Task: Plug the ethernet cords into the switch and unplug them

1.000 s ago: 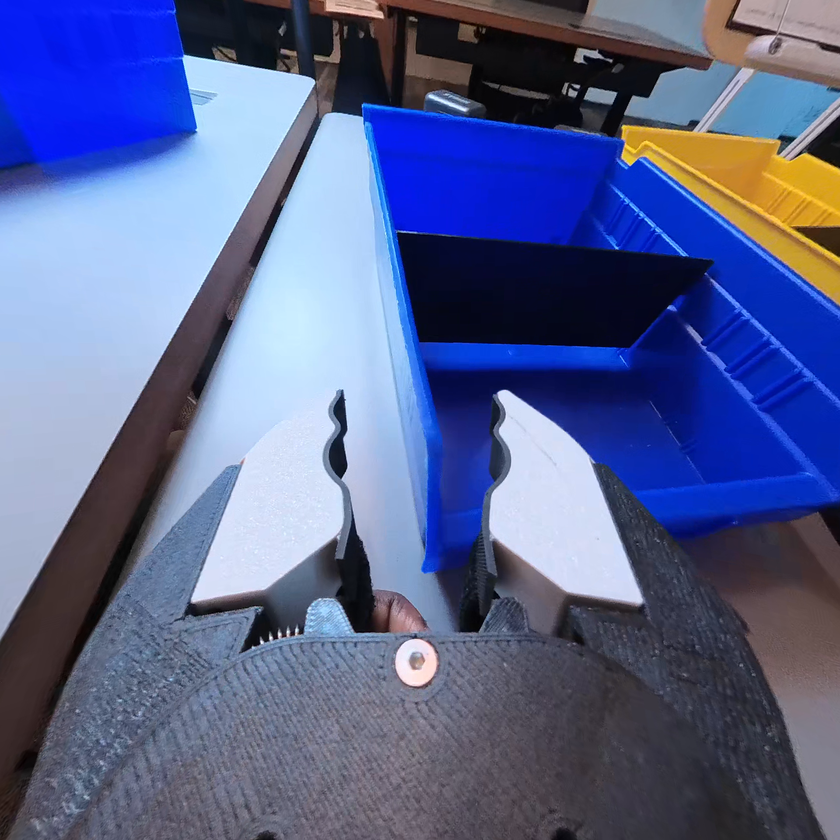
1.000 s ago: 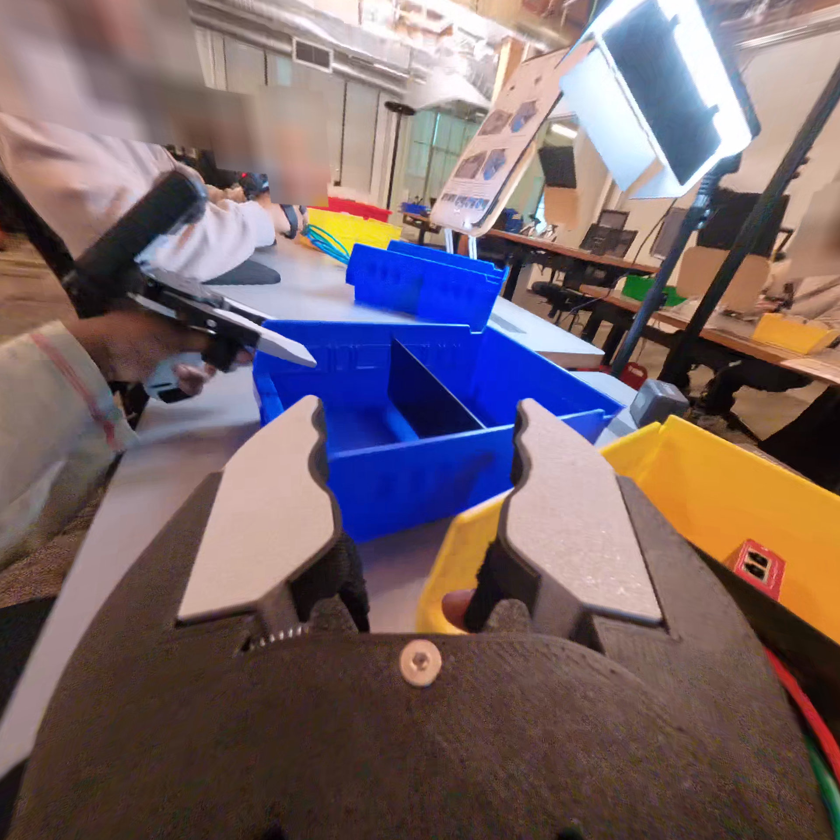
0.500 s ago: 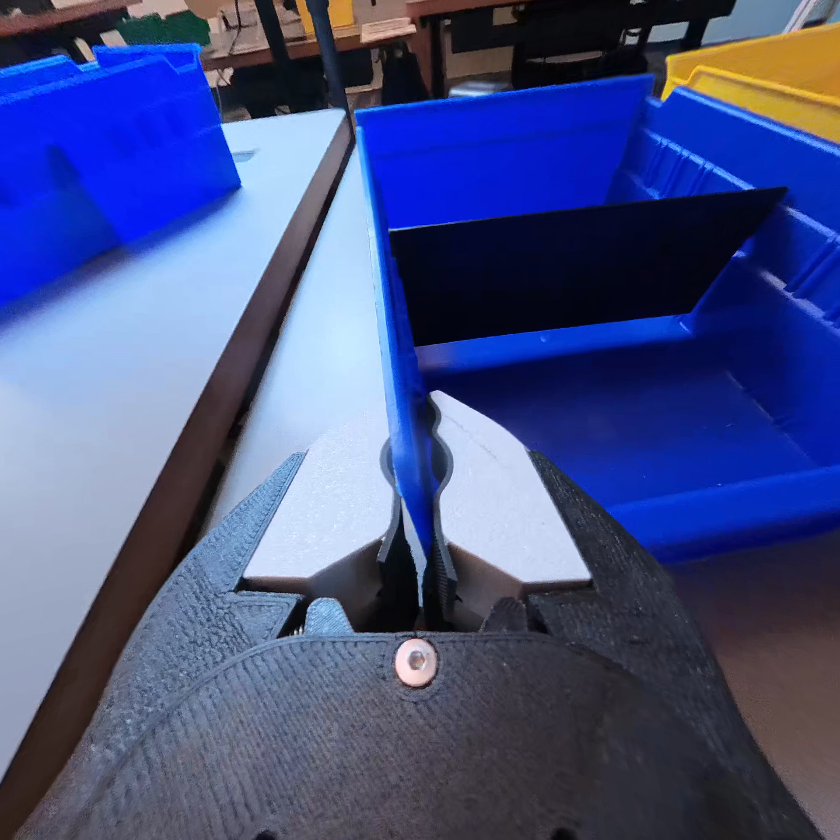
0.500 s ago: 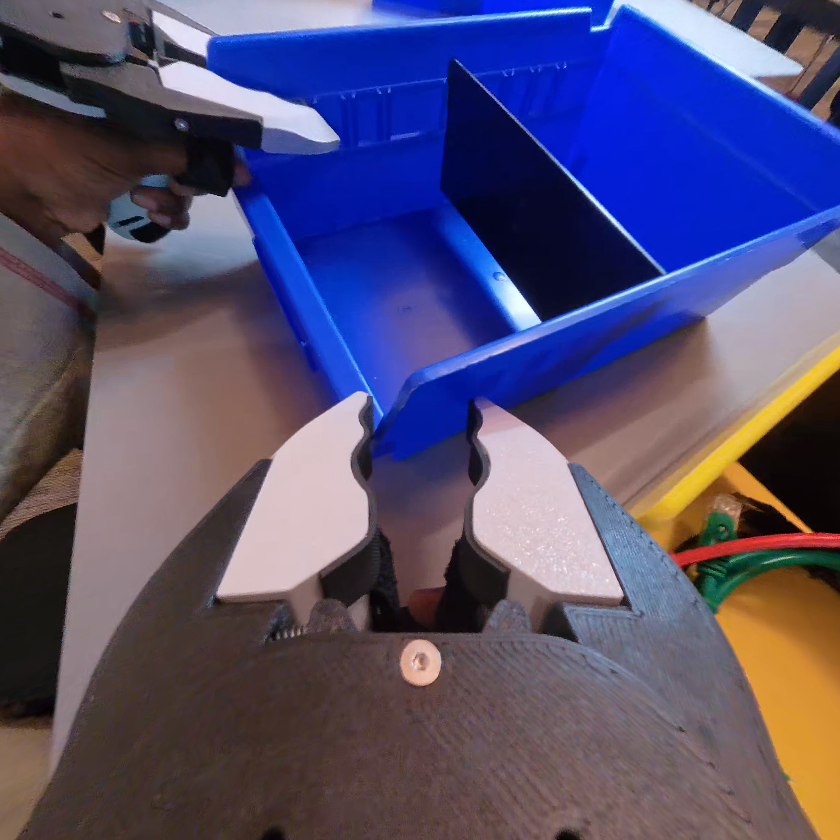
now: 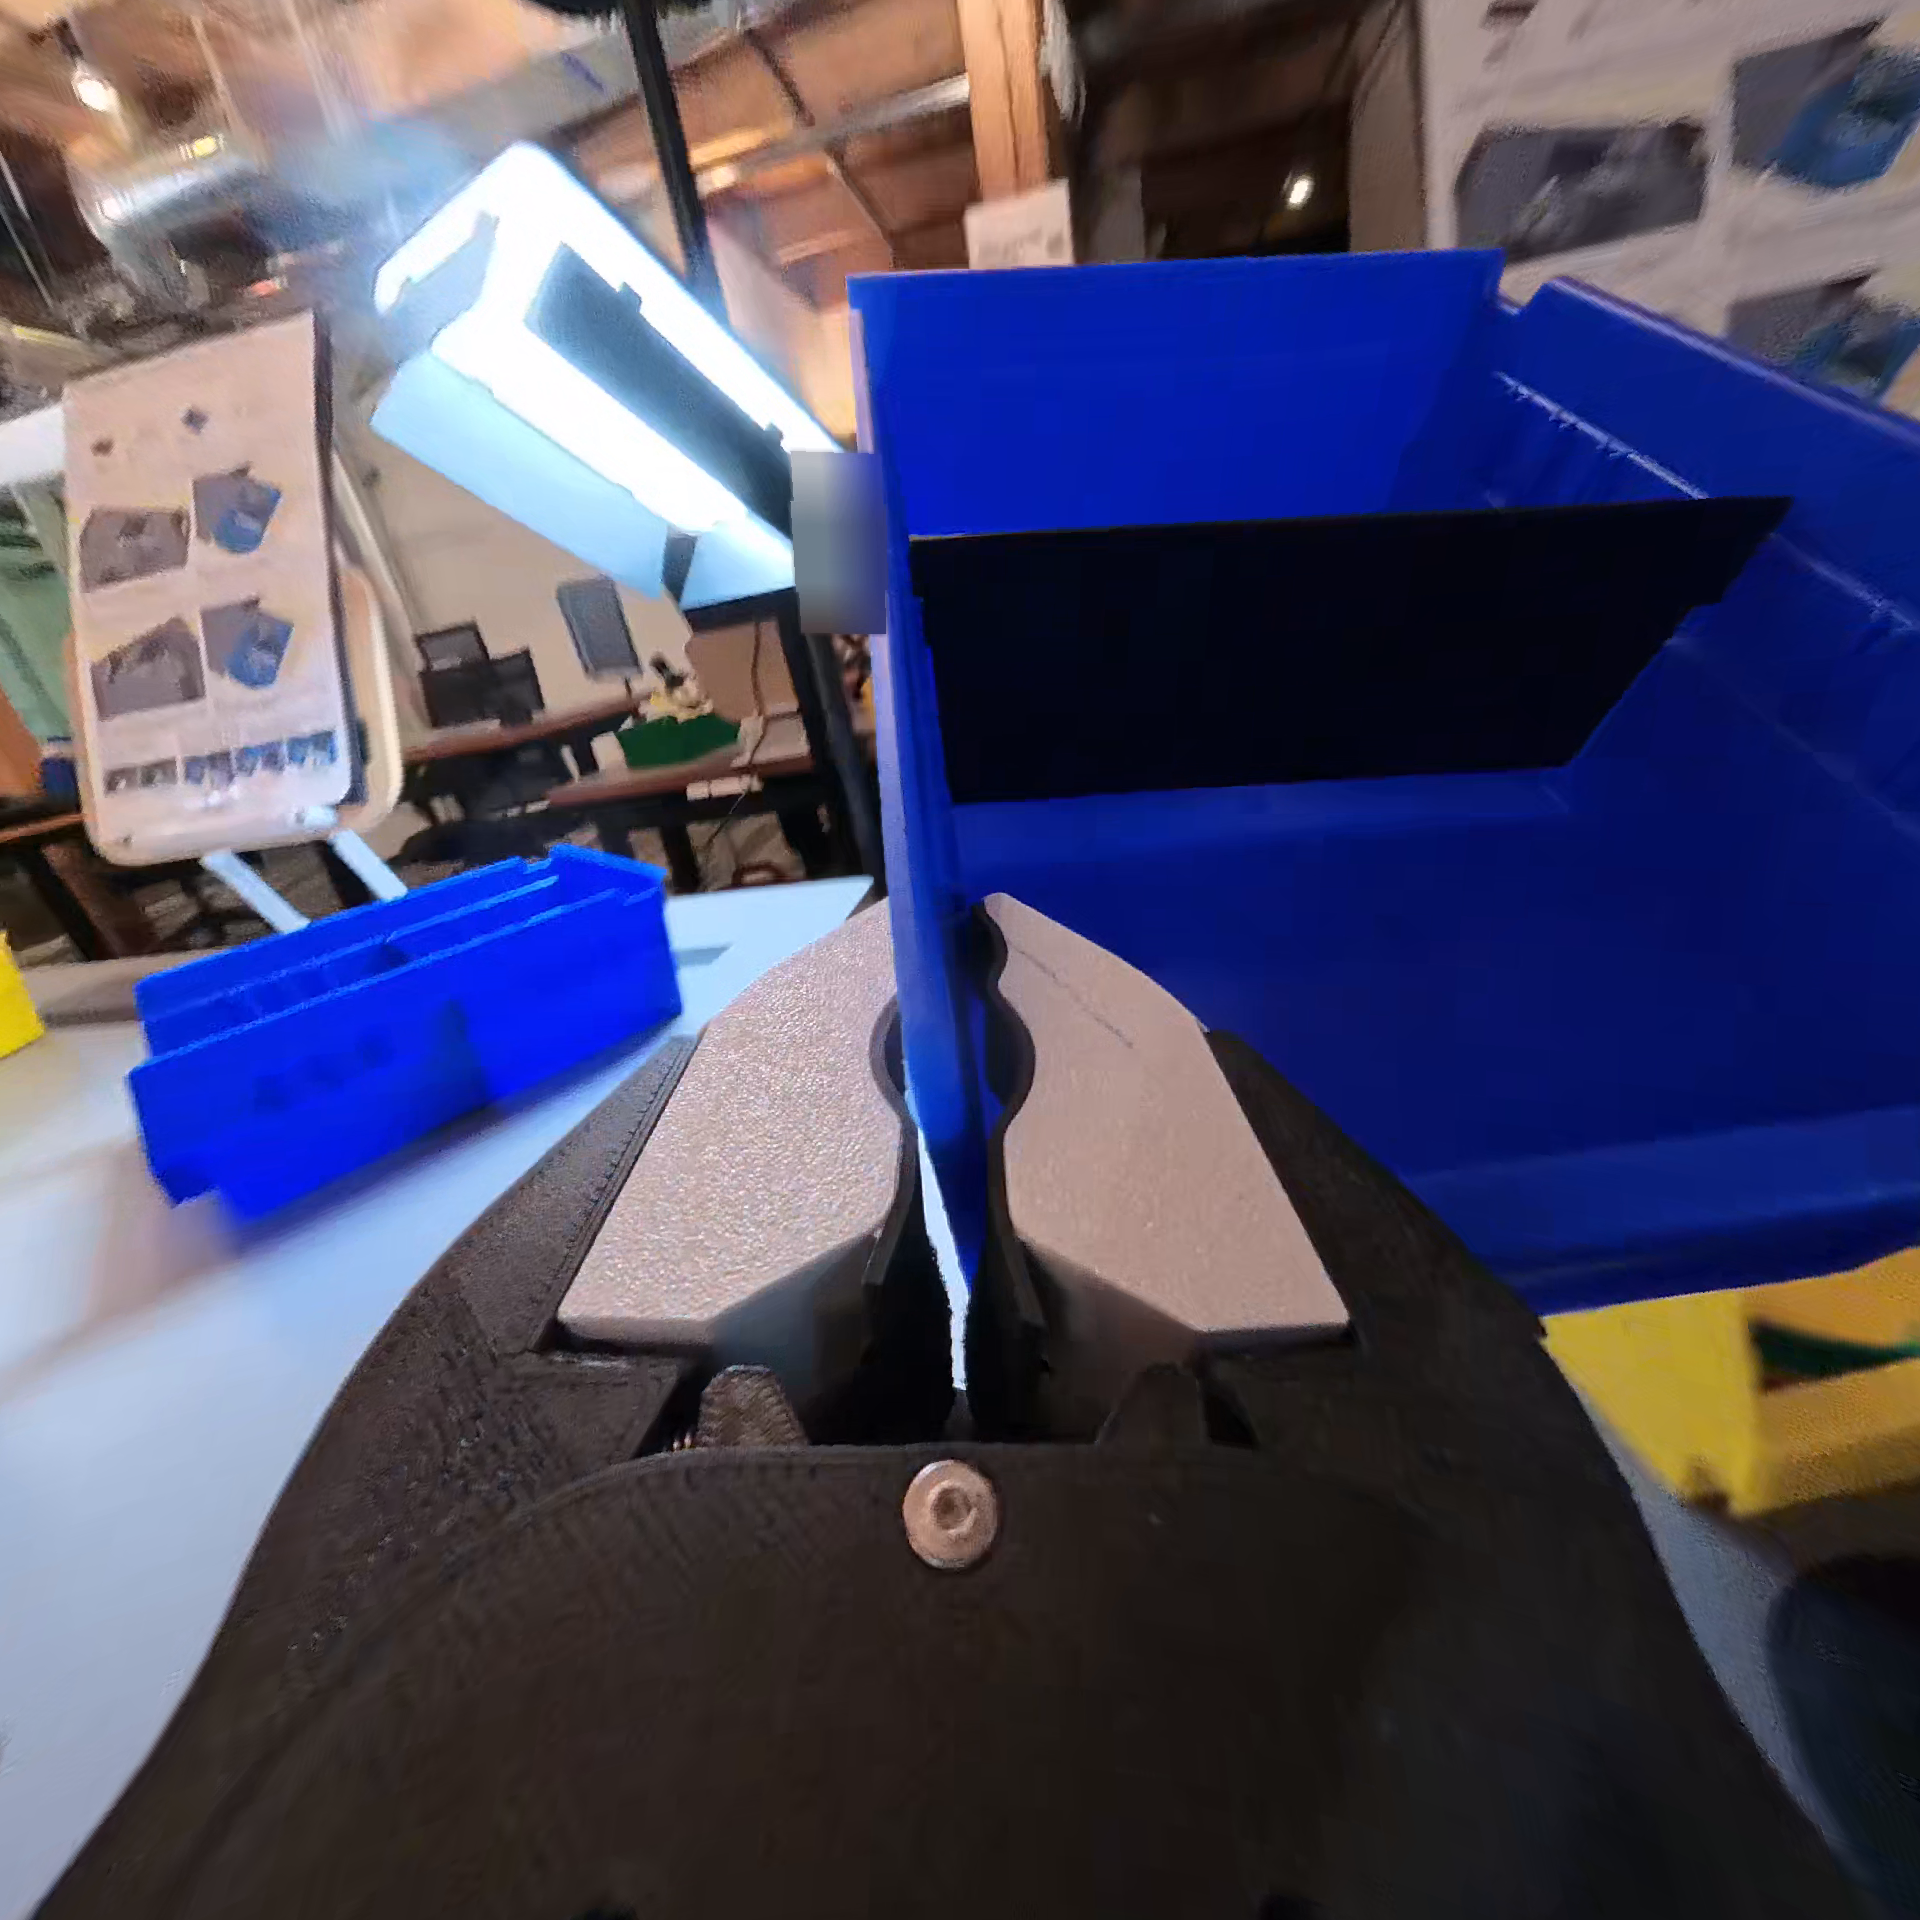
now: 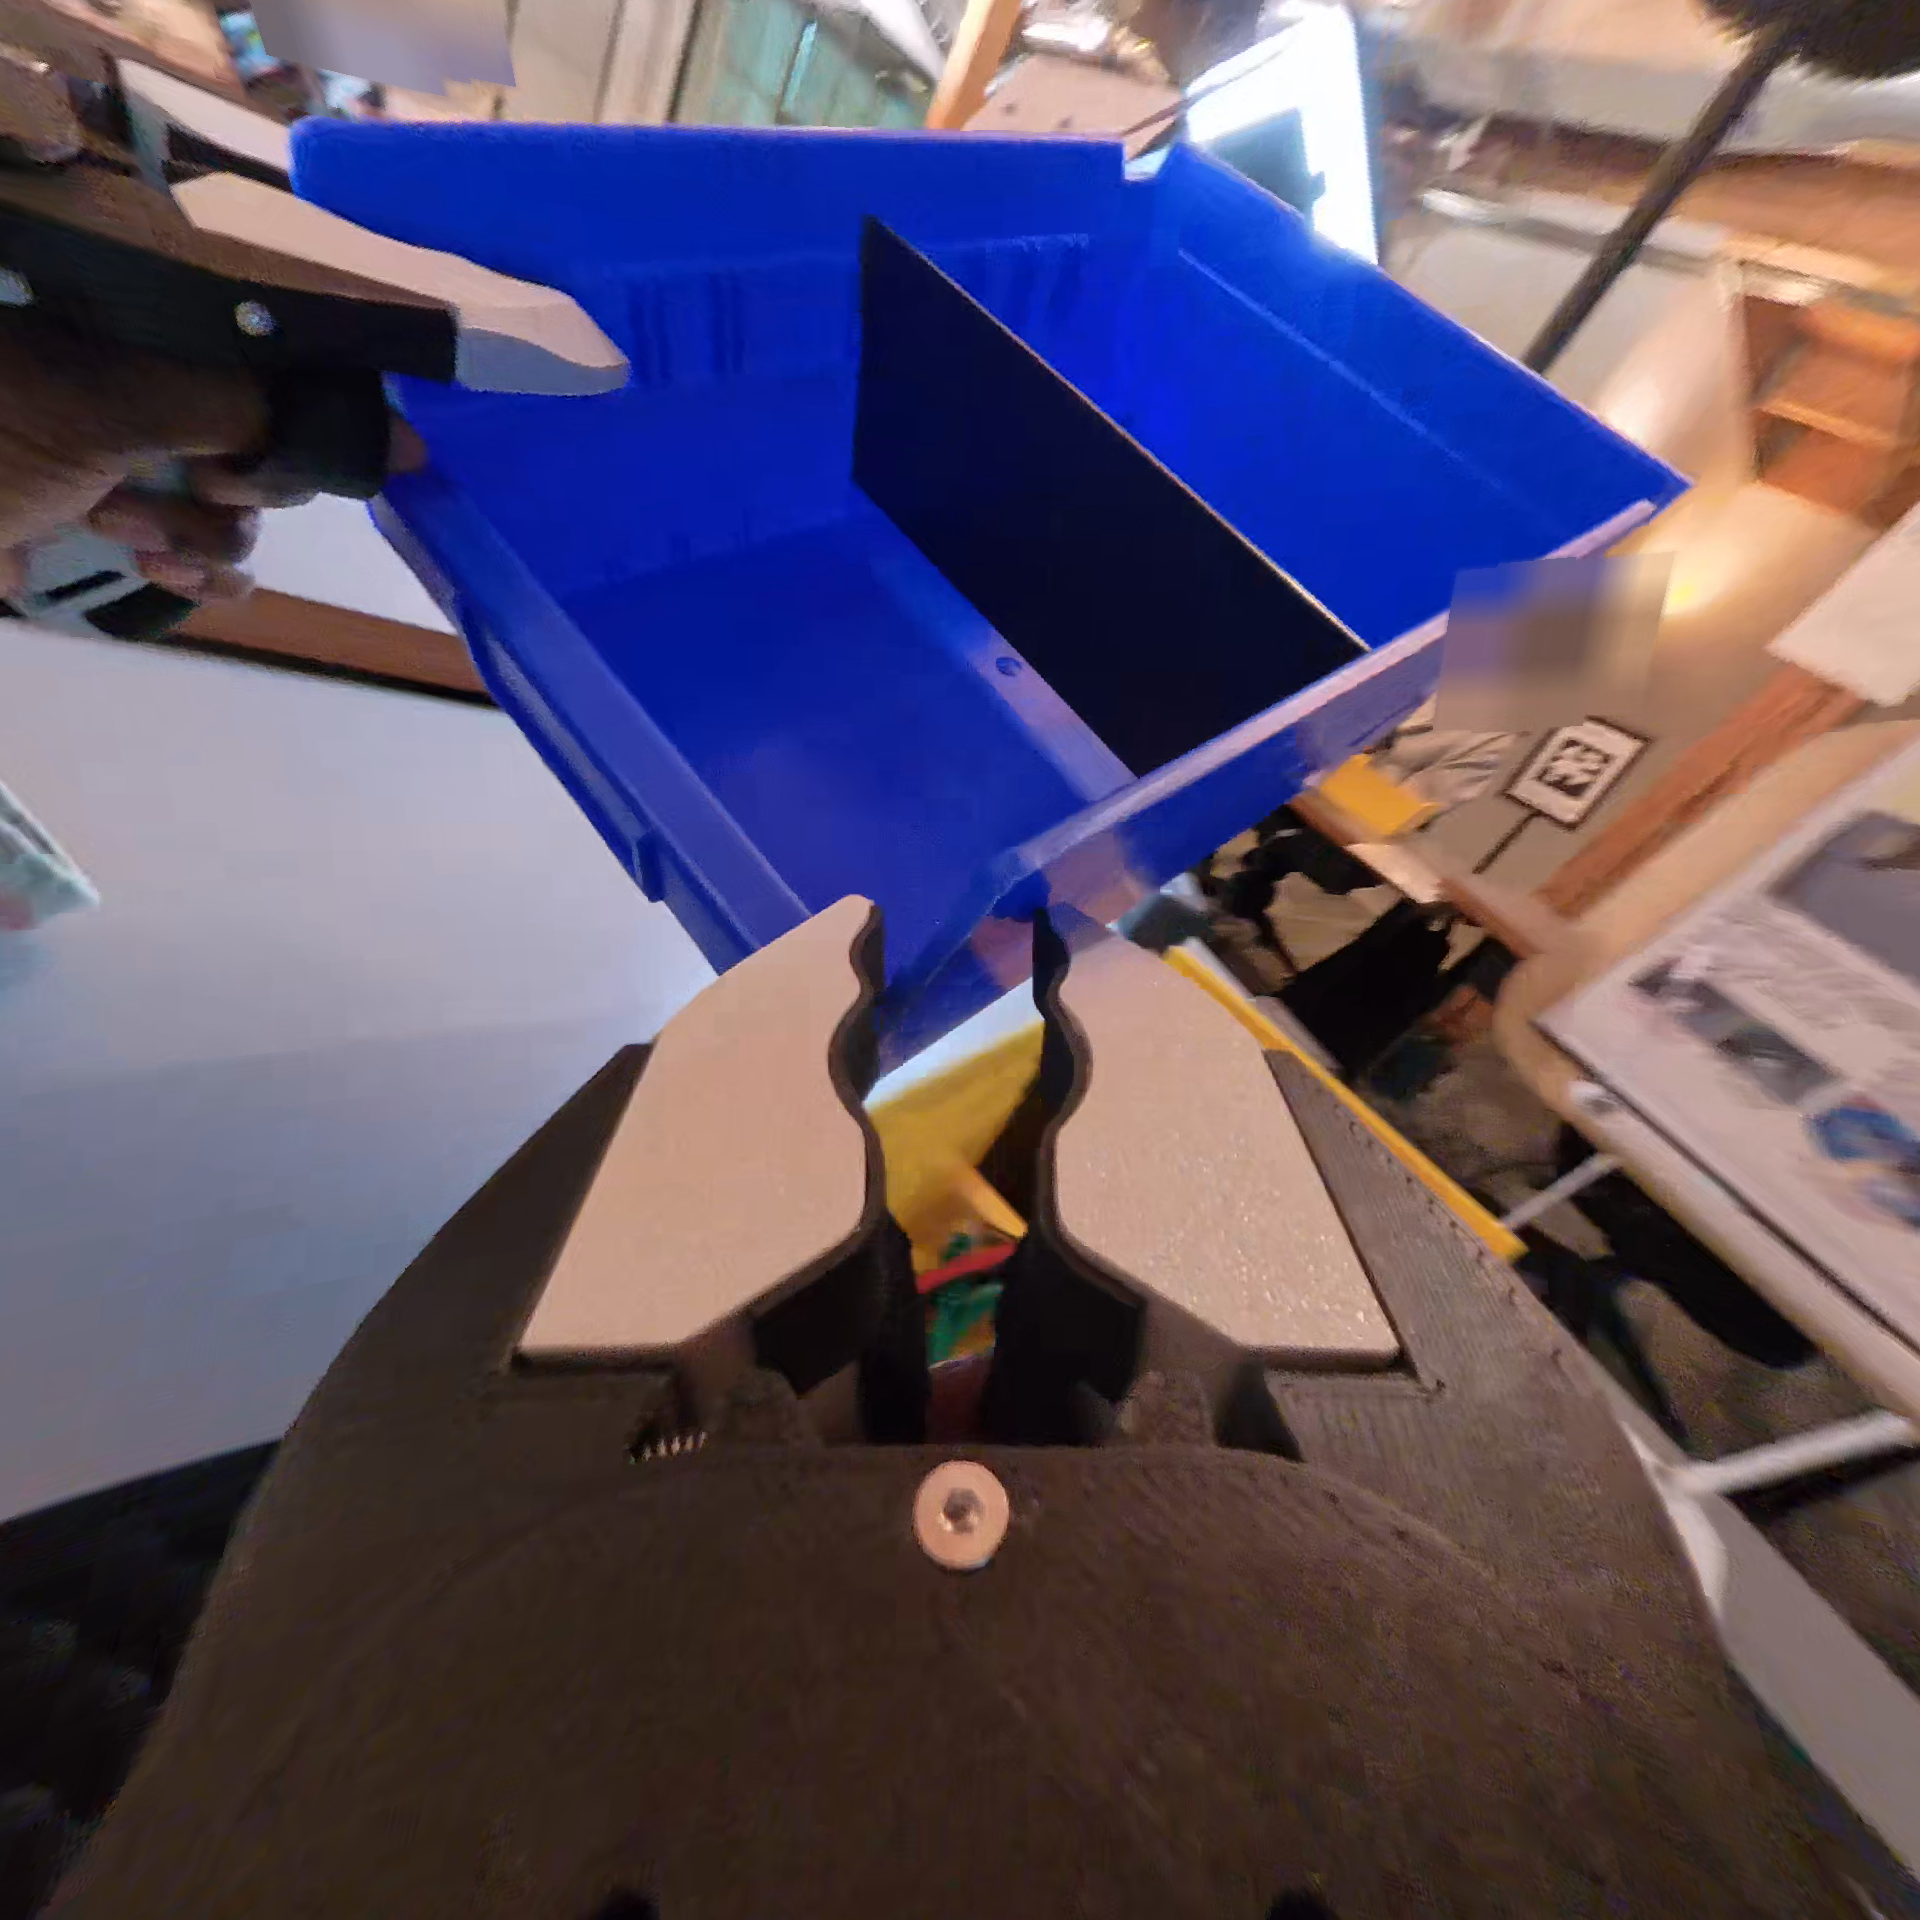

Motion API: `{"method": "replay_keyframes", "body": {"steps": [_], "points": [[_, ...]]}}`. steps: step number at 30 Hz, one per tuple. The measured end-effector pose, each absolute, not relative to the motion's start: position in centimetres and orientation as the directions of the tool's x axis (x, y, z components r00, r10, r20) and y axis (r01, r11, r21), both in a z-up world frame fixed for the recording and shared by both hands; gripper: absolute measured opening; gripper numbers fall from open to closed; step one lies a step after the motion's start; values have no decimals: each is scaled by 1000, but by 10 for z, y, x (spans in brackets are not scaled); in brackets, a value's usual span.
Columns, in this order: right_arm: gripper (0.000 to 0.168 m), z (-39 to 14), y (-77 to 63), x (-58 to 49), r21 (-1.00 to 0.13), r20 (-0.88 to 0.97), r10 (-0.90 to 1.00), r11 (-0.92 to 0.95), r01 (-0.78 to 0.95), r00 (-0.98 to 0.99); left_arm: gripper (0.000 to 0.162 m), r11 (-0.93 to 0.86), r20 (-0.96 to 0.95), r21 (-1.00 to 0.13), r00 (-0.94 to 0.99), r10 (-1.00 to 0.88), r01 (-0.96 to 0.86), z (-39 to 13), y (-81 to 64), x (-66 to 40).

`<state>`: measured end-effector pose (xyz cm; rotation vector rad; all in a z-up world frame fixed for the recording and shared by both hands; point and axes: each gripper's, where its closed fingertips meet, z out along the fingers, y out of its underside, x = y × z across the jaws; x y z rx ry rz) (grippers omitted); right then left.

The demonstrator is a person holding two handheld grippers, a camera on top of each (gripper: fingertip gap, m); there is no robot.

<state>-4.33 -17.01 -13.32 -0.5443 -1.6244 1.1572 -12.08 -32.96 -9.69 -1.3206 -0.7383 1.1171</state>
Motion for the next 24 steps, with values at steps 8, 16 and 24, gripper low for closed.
{"method": "replay_keyframes", "body": {"steps": [8, 16, 24], "points": [[24, -93, -50, 17, -883, 458, 879, 434, -178, -128, 5, 1, -137, -970, 547, 826, -245, -68, -190, -91], [18, -100, 86, 81, -927, 345, 920, 365, -82, 185, 8, 6, -133, -984, 753, 644, -180, -88, -29, -53], [11, -152, 194, 132, -971, 232, 894, 238, 33, 384, 8, 1, -81, -995, 830, 552, -98, -134, 83, -12]]}}
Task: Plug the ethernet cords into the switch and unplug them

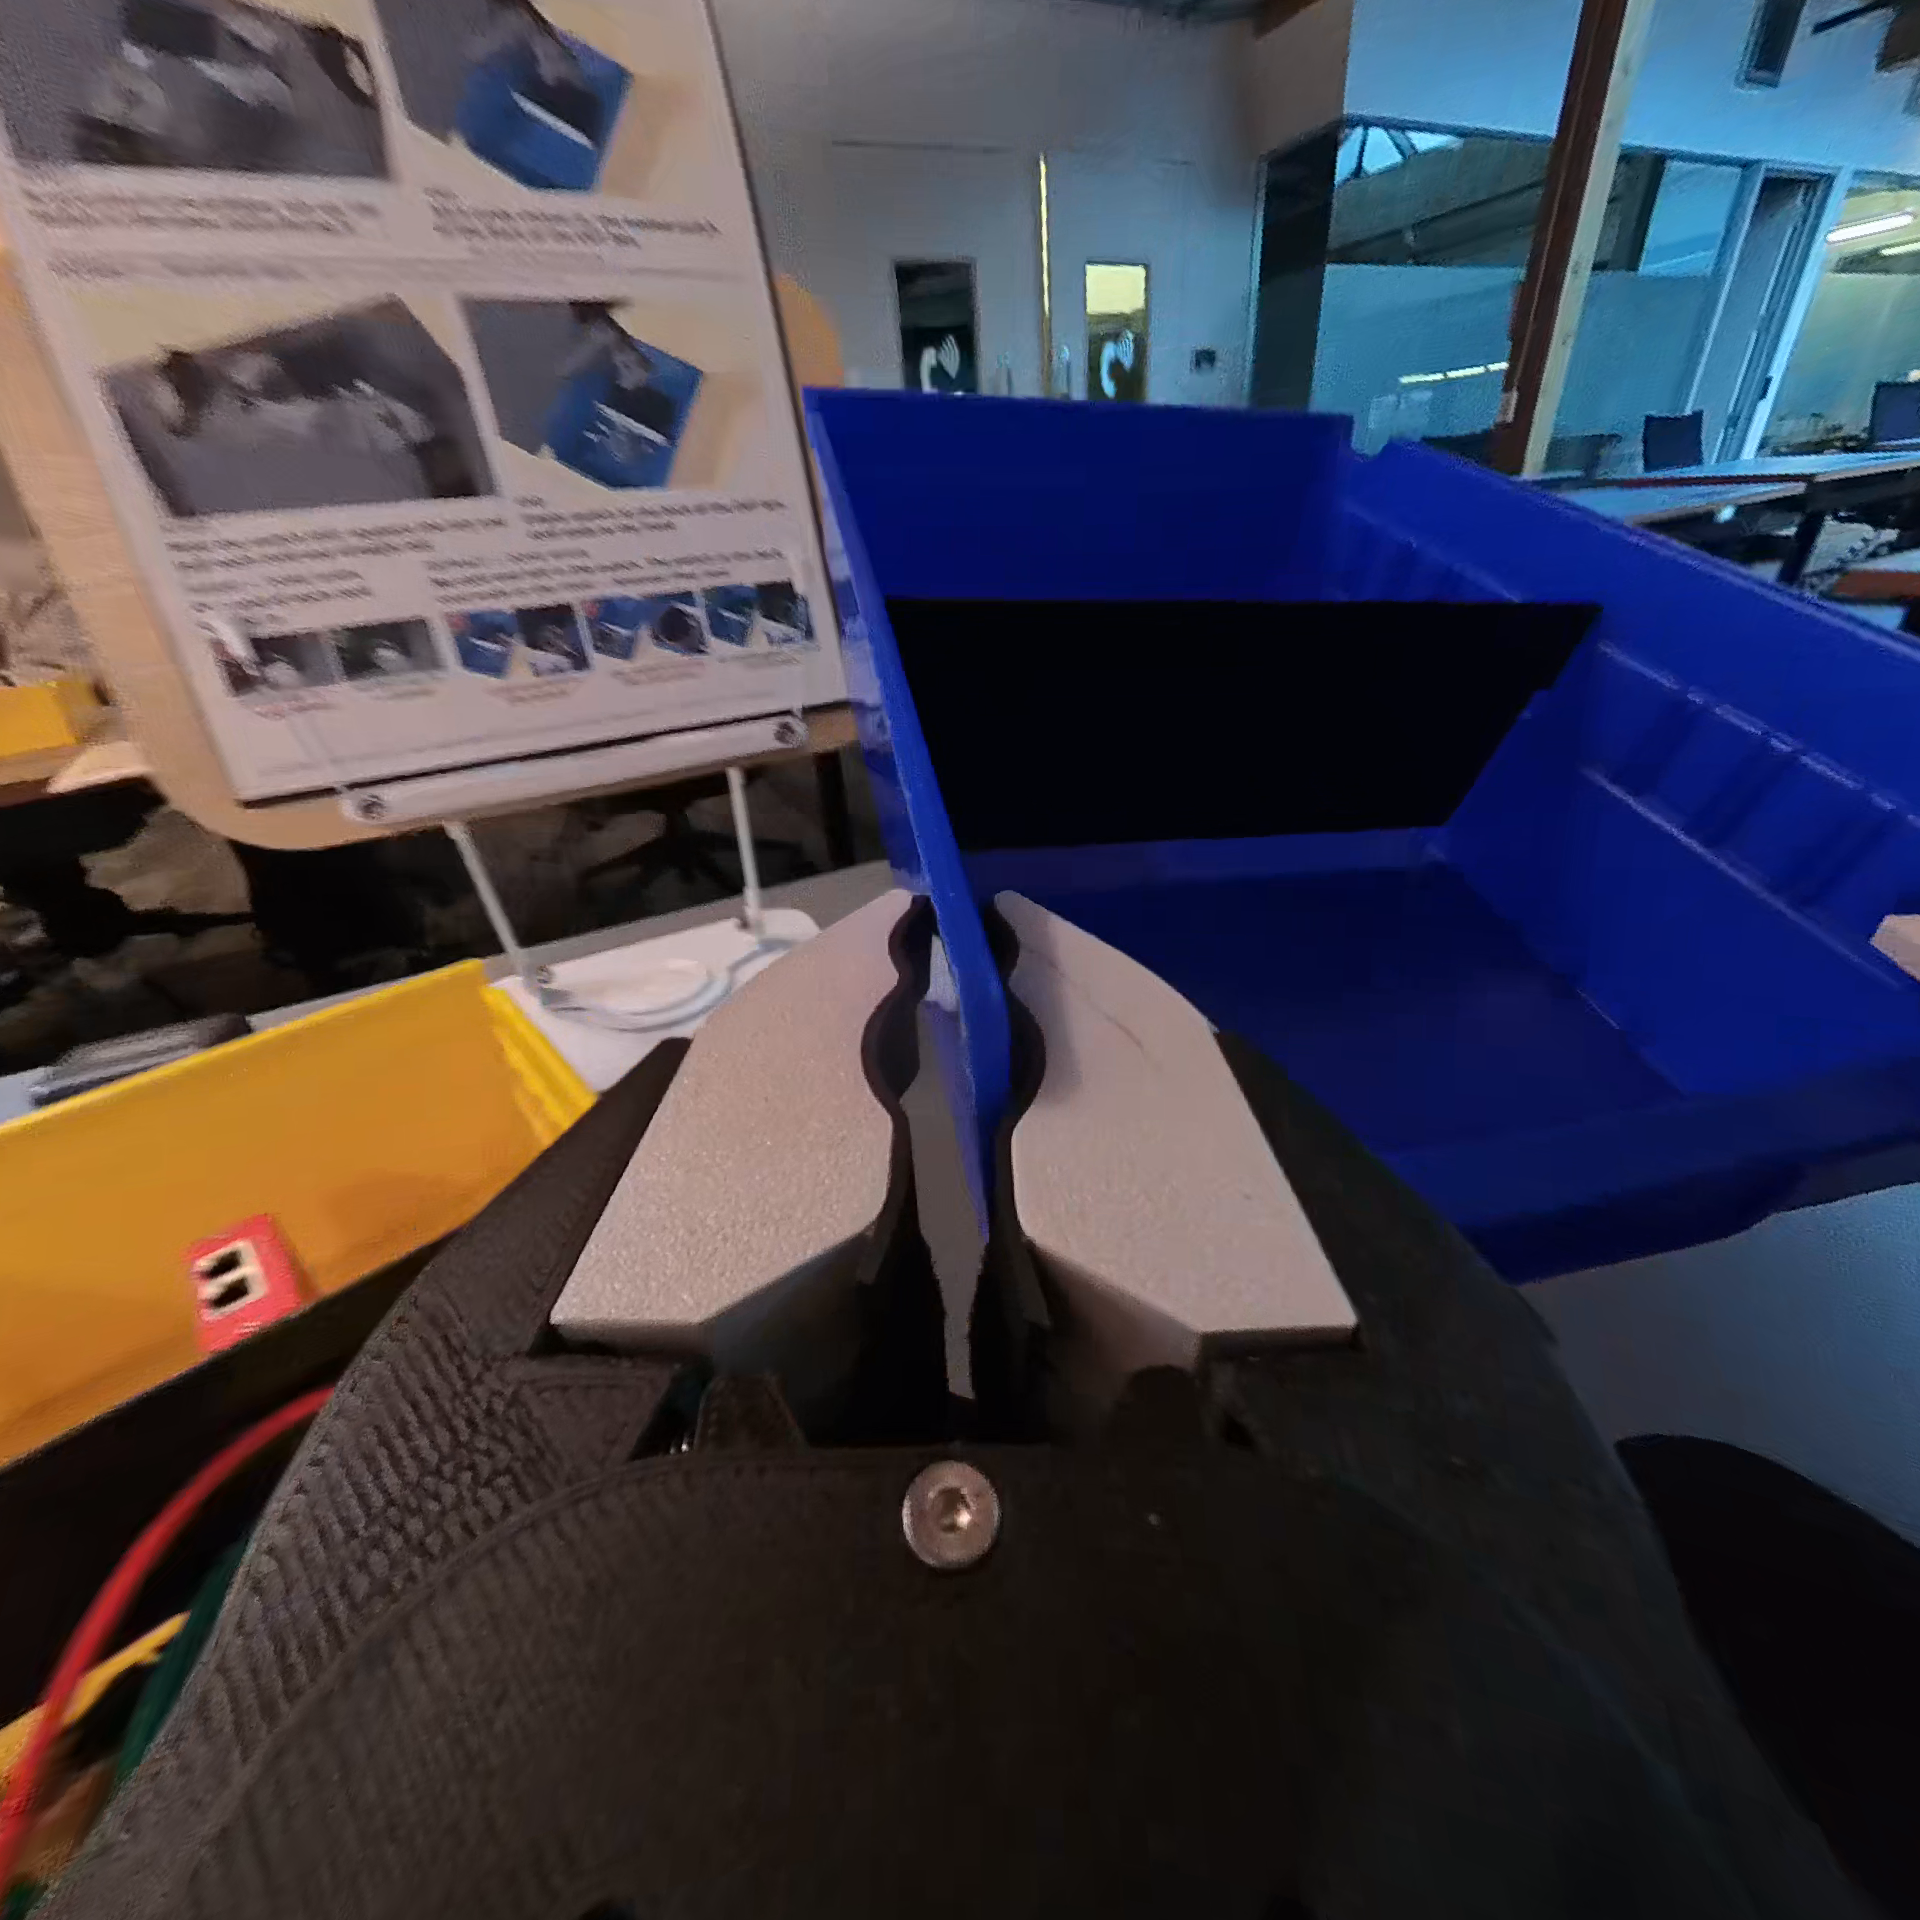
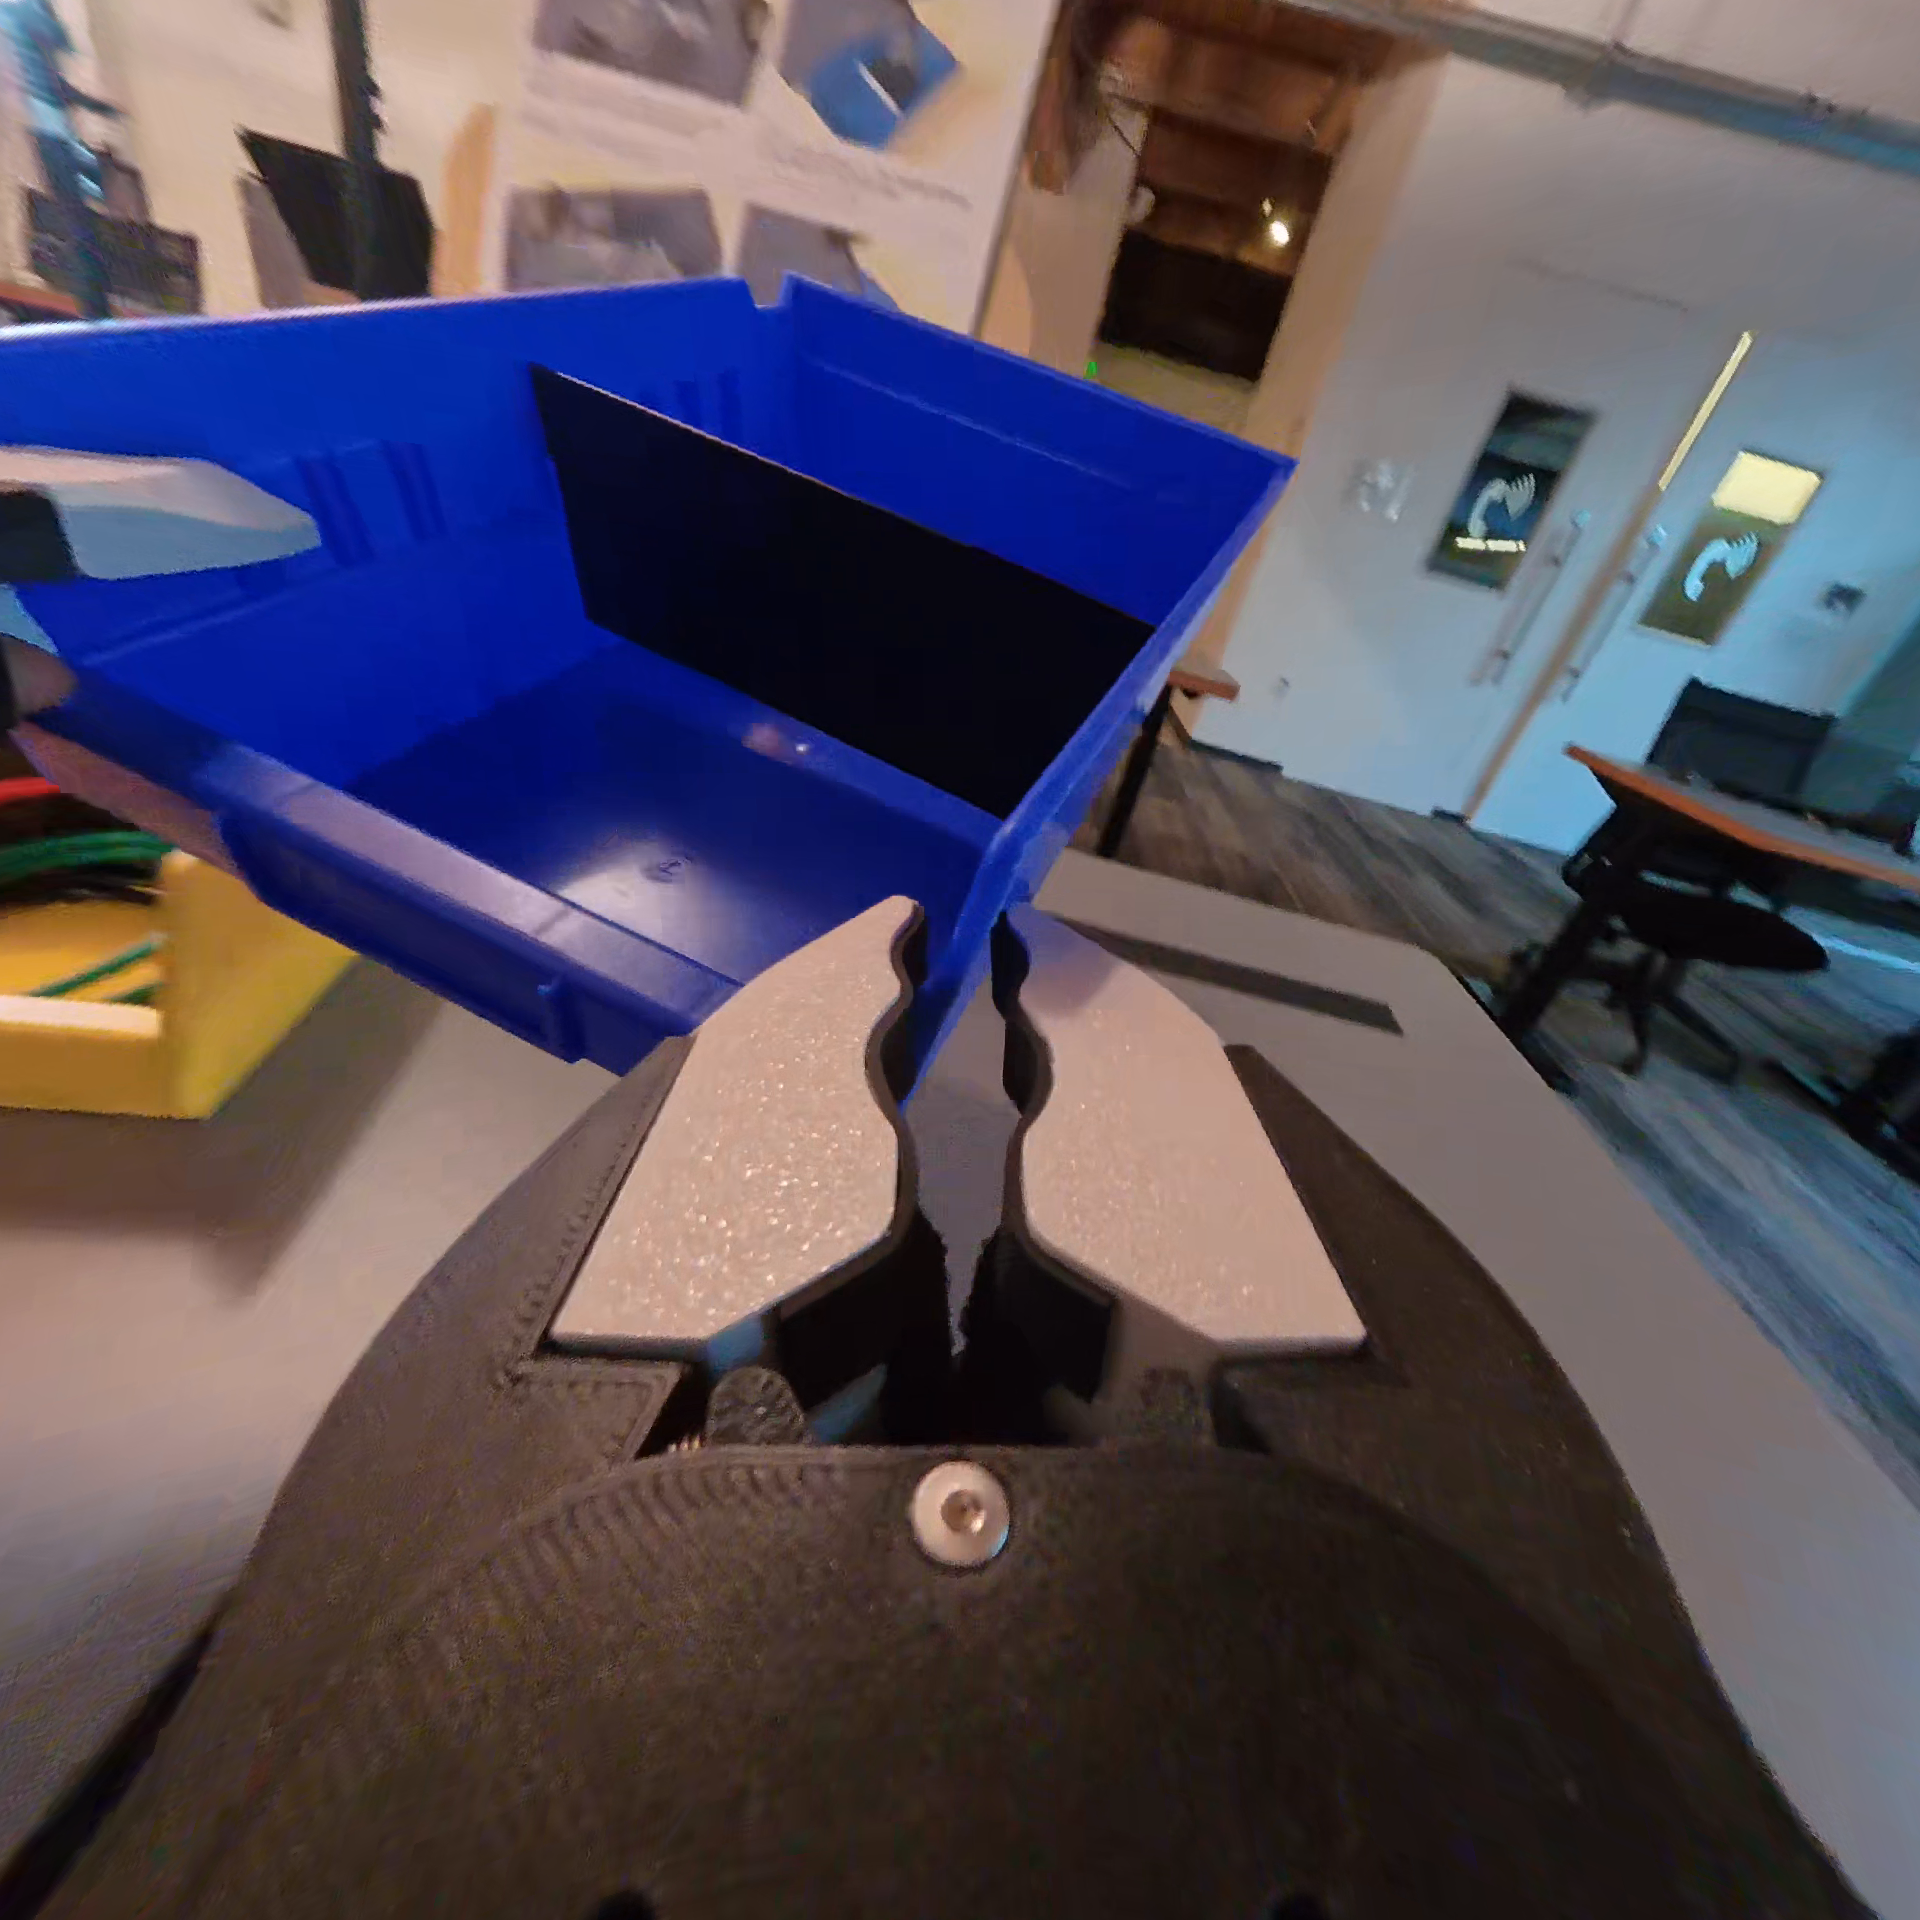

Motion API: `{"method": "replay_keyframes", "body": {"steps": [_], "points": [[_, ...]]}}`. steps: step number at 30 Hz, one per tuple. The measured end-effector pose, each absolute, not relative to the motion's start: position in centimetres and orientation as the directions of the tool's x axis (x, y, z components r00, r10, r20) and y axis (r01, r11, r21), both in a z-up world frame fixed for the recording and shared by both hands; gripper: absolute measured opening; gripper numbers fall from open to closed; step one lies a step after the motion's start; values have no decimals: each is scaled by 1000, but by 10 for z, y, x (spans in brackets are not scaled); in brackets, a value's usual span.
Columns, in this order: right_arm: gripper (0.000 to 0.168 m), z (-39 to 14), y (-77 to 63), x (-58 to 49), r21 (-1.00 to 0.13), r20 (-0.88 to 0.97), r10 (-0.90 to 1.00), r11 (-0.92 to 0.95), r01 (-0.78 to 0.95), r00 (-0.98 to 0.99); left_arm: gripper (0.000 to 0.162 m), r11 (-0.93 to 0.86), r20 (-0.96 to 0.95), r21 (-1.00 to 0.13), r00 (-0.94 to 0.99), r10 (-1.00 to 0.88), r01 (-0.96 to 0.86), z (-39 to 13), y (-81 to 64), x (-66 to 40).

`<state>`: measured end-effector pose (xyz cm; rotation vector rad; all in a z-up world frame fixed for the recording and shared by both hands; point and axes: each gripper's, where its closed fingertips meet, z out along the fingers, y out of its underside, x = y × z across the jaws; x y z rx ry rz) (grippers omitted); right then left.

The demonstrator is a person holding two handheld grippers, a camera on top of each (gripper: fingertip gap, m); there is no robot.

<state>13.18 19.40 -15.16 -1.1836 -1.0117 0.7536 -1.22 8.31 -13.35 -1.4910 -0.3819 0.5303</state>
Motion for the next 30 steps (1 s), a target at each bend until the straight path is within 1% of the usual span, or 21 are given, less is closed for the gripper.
{"method": "replay_keyframes", "body": {"steps": [9, 15, 17, 19, 20, 21, 22, 24, 26, 27, 30], "points": [[10, -226, 247, 155, -985, 120, 882, 50, 162, 455, 10, -144, -82, -989, 876, 476, -14, -199, 143, 4], [9, -253, 257, 158, -967, 78, 885, -45, 249, 459, 12, -179, -41, -983, 895, 444, 44, -226, 151, 7], [9, -254, 258, 158, -967, 86, 881, -39, 253, 465, 14, -181, -49, -983, 901, 431, 33, -229, 152, 8], [9, -254, 261, 158, -966, 93, 874, -38, 257, 477, 16, -232, -59, -972, 914, 402, 39, -237, 152, 10], [11, -255, 263, 158, -967, 81, 875, -47, 251, 477, 19, -298, -66, -953, 929, 364, 49, -246, 152, 13], [18, -258, 264, 158, -966, 61, 882, -66, 250, 468, 22, -371, -48, -925, 945, 323, 80, -256, 150, 19], [27, -262, 264, 156, -961, 33, 892, -96, 259, 452, 30, -406, -3, -906, 960, 281, 117, -261, 150, 26], [37, -267, 260, 154, -955, -28, 913, -144, 258, 406, 45, -399, 55, -904, 969, 243, 151, -251, 147, 34], [45, -252, 257, 157, -974, -54, 919, -135, 184, 391, 52, -379, 21, -921, 981, 194, 95, -231, 136, 41], [51, -242, 256, 160, -982, -37, 919, -105, 154, 392, 52, -384, -9, -922, 988, 156, 52, -223, 126, 46], [57, -214, 246, 167, -989, 100, 928, 53, 139, 359, 52, -408, -156, -907, 984, 92, -106, -210, 84, 51]]}}
